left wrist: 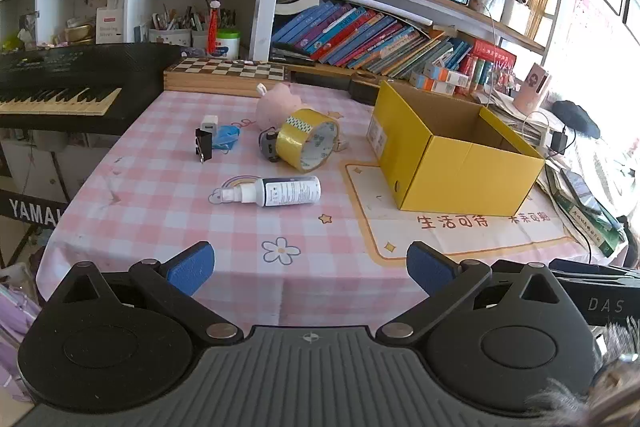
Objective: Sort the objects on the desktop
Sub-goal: 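Move both tools toward the tape roll and white spray bottle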
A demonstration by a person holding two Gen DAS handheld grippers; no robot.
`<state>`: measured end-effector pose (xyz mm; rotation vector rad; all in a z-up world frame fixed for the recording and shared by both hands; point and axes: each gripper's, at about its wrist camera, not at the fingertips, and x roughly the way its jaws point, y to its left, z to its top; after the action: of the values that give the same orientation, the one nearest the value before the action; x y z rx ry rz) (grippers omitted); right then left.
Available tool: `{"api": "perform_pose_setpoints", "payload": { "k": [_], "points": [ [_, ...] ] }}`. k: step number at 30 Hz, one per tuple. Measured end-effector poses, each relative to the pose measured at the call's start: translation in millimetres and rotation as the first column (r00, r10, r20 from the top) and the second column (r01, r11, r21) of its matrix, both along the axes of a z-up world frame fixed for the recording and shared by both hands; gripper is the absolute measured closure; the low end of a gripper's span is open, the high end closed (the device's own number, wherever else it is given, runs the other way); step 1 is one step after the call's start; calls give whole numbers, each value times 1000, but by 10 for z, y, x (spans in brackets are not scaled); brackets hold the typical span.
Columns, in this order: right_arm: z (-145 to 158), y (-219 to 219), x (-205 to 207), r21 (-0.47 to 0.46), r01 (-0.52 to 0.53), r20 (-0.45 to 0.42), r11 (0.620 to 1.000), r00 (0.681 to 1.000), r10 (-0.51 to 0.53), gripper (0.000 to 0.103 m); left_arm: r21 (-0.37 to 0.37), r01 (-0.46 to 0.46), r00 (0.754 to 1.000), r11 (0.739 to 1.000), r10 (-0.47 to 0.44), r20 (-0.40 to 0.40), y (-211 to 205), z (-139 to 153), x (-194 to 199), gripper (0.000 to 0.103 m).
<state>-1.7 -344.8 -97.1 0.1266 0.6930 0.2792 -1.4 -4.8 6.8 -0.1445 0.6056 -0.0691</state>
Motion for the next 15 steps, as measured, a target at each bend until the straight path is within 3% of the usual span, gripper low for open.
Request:
{"api": "perform_pose_setpoints", "payload": {
  "k": [15],
  "points": [
    [-11, -1, 10, 6, 1, -6, 1000, 1000, -1, 0, 7, -8, 1000, 1000, 8, -16, 12, -23, 52, 0]
  ]
}}
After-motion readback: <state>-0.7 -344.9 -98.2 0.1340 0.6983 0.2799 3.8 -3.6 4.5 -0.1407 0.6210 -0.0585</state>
